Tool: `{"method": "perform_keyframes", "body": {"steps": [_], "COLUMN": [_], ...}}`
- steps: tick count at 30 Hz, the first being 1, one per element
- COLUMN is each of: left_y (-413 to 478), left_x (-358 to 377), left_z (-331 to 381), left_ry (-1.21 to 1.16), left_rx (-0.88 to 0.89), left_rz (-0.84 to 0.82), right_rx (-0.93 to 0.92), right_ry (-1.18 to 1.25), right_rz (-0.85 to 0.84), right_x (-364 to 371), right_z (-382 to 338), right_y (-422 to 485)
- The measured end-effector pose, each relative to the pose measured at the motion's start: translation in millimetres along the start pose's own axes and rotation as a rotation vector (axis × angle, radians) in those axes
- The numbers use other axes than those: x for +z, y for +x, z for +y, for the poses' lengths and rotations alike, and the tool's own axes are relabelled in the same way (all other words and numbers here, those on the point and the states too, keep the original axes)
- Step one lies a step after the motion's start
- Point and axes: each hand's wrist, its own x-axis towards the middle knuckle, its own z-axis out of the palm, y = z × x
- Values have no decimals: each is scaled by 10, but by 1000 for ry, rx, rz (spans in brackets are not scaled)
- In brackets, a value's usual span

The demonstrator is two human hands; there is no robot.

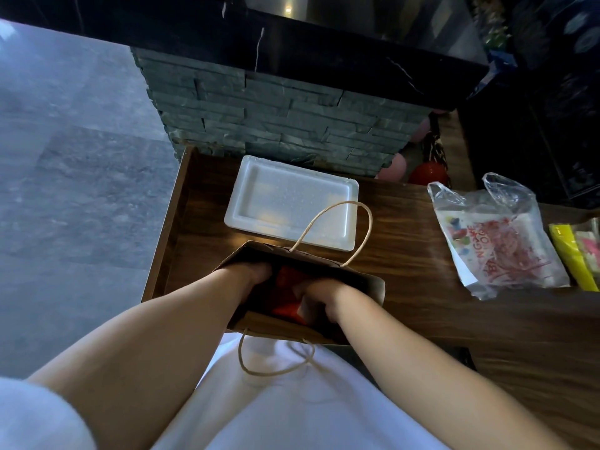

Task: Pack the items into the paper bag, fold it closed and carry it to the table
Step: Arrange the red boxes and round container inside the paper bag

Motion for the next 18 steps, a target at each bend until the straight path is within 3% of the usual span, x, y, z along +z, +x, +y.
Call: {"method": "perform_keyframes", "body": {"steps": [7, 13, 18], "left_y": [16, -7, -16], "left_x": [50, 69, 129], "left_z": [-37, -3, 35], "left_ry": [-82, -143, -118], "left_rx": [-8, 3, -89], "left_rz": [-18, -41, -68], "right_rx": [-38, -34, 16], "right_ry": [42, 177, 294], "right_rz": [120, 112, 83], "right_x": [-24, -35, -54], "right_z": [34, 42, -16], "right_y": [76, 82, 83]}}
